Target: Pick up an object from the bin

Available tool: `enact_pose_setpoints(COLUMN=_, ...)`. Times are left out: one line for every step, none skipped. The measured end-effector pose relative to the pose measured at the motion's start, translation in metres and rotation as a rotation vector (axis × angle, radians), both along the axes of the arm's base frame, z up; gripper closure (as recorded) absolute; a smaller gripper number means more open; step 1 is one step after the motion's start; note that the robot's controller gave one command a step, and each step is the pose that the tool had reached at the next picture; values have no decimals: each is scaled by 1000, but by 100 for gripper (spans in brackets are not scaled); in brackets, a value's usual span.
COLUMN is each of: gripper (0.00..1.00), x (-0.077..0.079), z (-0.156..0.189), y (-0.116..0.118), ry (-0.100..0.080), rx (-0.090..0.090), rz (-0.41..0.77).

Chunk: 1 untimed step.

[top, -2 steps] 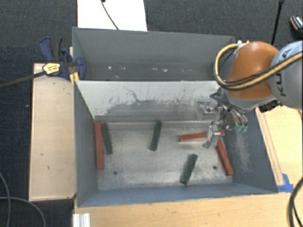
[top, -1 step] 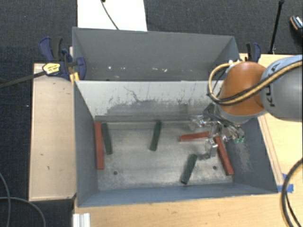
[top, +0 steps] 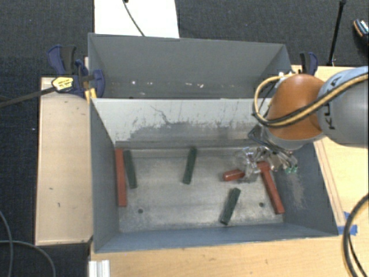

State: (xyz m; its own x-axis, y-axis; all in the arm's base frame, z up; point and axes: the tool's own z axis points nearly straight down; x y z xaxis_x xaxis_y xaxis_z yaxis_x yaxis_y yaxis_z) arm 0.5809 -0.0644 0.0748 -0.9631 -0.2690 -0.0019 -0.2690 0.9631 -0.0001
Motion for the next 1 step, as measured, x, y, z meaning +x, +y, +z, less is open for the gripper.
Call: enact_pose_setpoints(gripper=100, x=3, z=139, y=-9, ry=-9, rx=-2, rz=-2)
